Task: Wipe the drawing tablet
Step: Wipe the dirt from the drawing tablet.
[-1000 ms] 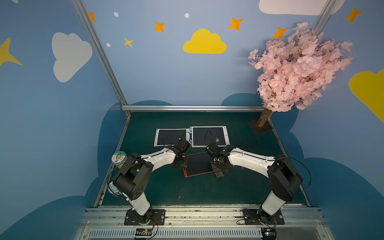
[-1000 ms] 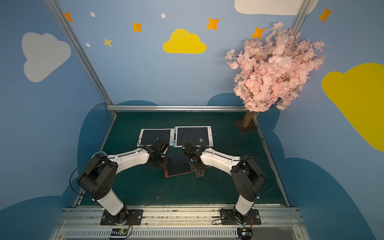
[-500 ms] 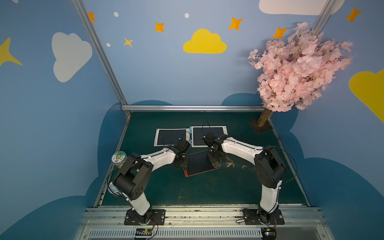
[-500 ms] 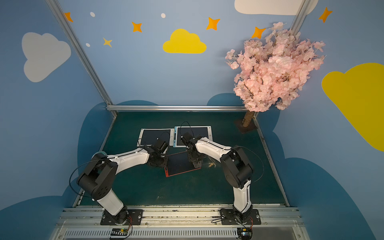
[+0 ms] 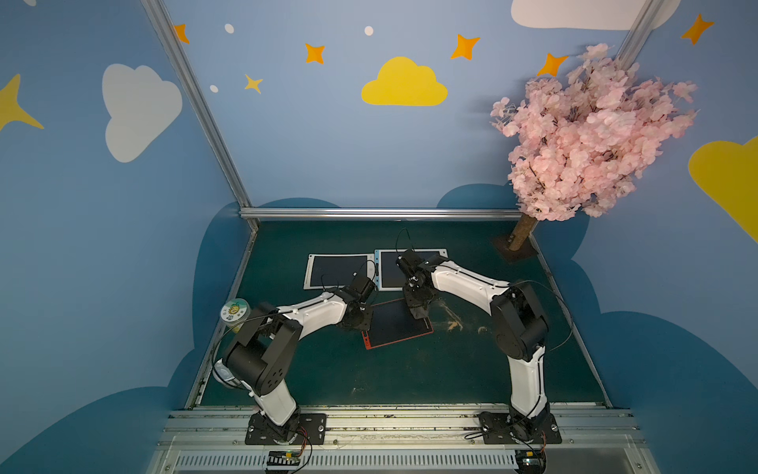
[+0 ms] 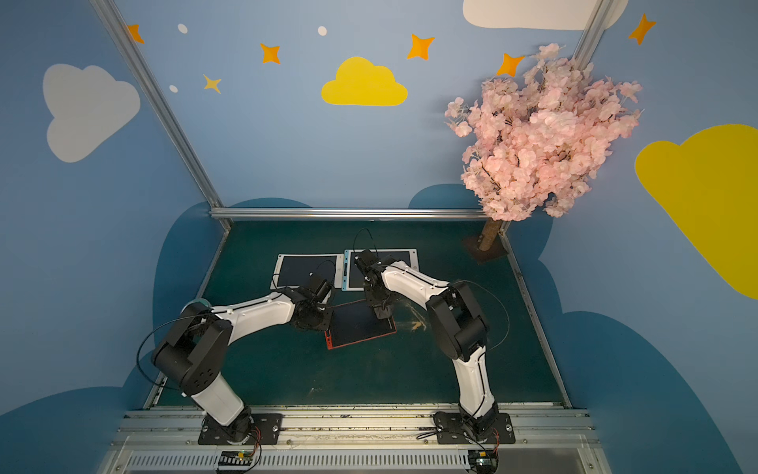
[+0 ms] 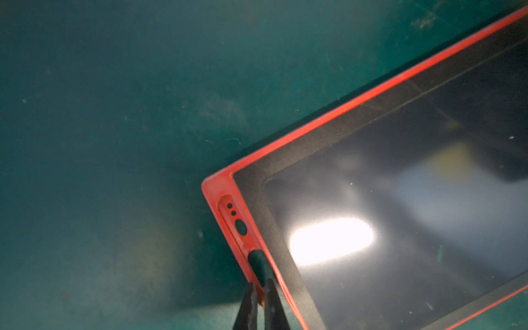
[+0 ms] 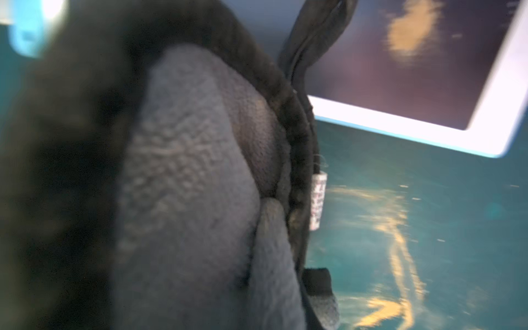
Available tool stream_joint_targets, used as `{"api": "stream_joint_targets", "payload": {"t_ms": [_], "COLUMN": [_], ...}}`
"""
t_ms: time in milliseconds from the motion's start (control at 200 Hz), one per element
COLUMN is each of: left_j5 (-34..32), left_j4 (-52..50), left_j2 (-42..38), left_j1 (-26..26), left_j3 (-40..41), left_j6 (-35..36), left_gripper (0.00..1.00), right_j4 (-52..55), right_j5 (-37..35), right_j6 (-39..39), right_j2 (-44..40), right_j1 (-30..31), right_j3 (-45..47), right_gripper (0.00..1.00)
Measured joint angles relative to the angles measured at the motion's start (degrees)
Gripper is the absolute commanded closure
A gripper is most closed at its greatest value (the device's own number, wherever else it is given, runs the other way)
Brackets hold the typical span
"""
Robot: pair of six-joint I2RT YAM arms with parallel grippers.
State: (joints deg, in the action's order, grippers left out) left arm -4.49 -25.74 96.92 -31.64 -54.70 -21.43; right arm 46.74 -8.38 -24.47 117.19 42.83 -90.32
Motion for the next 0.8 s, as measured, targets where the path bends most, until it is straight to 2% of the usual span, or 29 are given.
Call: {"api": "stream_joint_targets", "payload": {"t_ms": [250, 380, 636, 801], "left_j5": [0.09, 0.22, 0.17, 0.15], "left_j4": [-0.35, -1.05, -2.14, -2.27], "left_j2": [-0.02, -0.04, 0.39, 0.39], "left_j1": [0.0, -0.28, -0.42, -0.46], "left_j3": [0.07, -0.42, -1.14, -1.14], "left_j6": [0.02, 0.02, 0.02, 0.02], "left_gripper": [0.92, 0.92, 0.92, 0.92], "right_j4": [-4.35, -5.64, -5.81, -10.29], "right_j5": [9.99, 13.68, 15.54, 17.25], "right_j6": [-1.25, -1.4, -2.08, -2.93], "right_j2": [0.37, 1.11, 1.97, -1.53], "right_j1": [9.05, 8.96, 8.46, 4.81], "right_j3": [0.02, 0.0, -0.59, 6.82], "right_gripper": [1.0, 1.0, 1.0, 1.0]}}
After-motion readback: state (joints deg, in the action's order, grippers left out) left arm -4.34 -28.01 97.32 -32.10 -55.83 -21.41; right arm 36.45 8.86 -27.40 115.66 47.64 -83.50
